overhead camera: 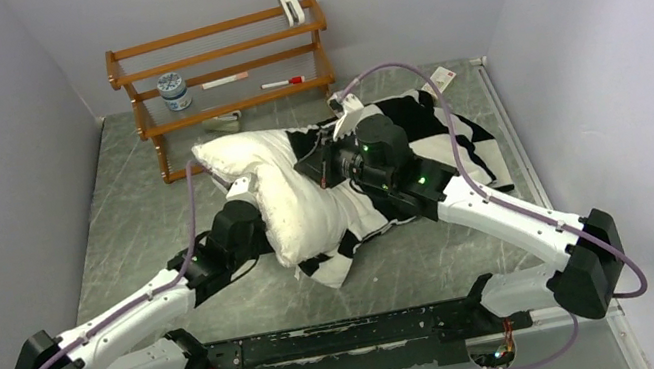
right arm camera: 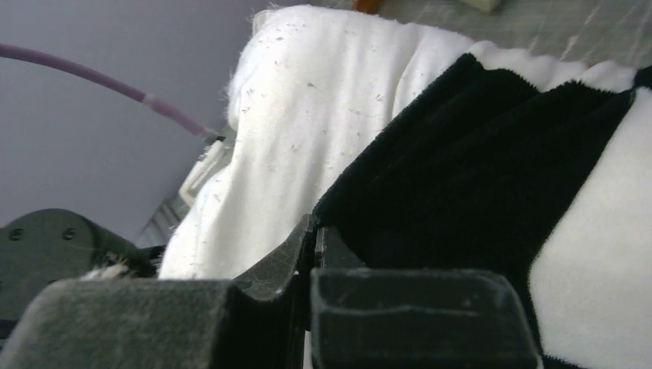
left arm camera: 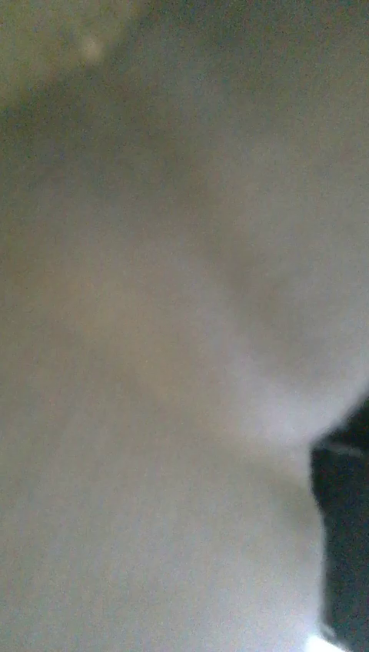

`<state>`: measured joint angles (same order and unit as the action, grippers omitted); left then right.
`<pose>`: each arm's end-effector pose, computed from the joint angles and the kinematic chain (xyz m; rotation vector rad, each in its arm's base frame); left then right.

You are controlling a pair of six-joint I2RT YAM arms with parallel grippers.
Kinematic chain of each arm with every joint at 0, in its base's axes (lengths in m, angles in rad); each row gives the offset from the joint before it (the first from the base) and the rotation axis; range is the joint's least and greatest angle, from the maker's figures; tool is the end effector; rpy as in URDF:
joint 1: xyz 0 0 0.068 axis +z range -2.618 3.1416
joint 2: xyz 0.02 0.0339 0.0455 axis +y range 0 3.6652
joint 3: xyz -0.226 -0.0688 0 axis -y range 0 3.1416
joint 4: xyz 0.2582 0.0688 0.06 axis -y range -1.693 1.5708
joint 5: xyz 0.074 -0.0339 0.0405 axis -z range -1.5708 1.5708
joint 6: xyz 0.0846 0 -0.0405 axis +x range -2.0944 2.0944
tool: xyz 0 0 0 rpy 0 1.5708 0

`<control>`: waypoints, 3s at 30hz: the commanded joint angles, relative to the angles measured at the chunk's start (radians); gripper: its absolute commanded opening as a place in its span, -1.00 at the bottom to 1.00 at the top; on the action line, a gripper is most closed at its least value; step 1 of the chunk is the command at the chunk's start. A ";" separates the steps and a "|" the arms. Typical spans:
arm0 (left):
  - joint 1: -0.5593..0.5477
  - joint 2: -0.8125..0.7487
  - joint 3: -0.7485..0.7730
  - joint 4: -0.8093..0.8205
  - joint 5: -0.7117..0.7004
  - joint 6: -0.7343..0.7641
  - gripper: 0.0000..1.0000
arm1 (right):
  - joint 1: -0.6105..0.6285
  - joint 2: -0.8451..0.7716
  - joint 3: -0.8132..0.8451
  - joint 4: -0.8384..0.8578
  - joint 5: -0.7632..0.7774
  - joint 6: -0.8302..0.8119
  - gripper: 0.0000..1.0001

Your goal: Put the pillow into the pillowcase

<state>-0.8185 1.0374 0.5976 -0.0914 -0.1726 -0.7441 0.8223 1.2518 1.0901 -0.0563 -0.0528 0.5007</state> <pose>0.2156 -0.2091 0.1728 -0.0268 2.1859 -0.7458 0.2474 0.2729 0.3115 -0.3441 1.8700 0.9770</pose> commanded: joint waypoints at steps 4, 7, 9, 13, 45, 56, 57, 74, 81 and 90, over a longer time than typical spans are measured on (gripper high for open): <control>0.002 0.101 0.046 0.210 0.022 -0.004 -0.90 | 0.031 -0.068 -0.038 0.435 -0.348 0.299 -1.00; 0.002 0.148 0.041 0.231 0.026 -0.014 -0.90 | 0.011 -0.090 -0.048 0.521 -0.361 0.342 -1.00; 0.002 0.175 0.037 0.236 0.027 -0.019 -0.91 | -0.014 -0.109 -0.032 0.512 -0.354 0.336 -1.00; 0.003 0.217 0.031 0.258 0.027 -0.027 -0.90 | -0.058 -0.141 -0.056 0.540 -0.361 0.365 -1.00; 0.018 -0.375 0.134 -0.455 0.154 -0.055 0.69 | -0.176 -0.035 -0.237 0.258 -0.140 0.143 -1.00; 0.018 -0.333 -0.008 -0.429 0.192 -0.093 0.84 | -0.175 -0.011 -0.159 0.224 -0.123 0.134 -1.00; 0.018 -0.330 -0.026 -0.410 0.187 -0.098 0.85 | -0.175 -0.013 -0.160 0.223 -0.125 0.134 -1.00; 0.014 0.177 0.048 0.313 0.186 -0.179 -0.90 | -0.029 -0.002 -0.032 0.044 -0.205 0.089 -1.00; 0.014 0.130 0.048 0.267 0.161 -0.167 -0.90 | -0.022 -0.095 -0.004 -0.381 0.253 -0.091 -0.15; 0.015 0.146 0.115 0.253 0.121 -0.148 -0.90 | 0.027 -0.199 -0.054 -0.598 0.326 -0.059 0.16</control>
<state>-0.8051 1.1660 0.6170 0.0532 0.0071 -0.9054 0.8120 1.0512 1.0698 -0.5167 0.2008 0.4324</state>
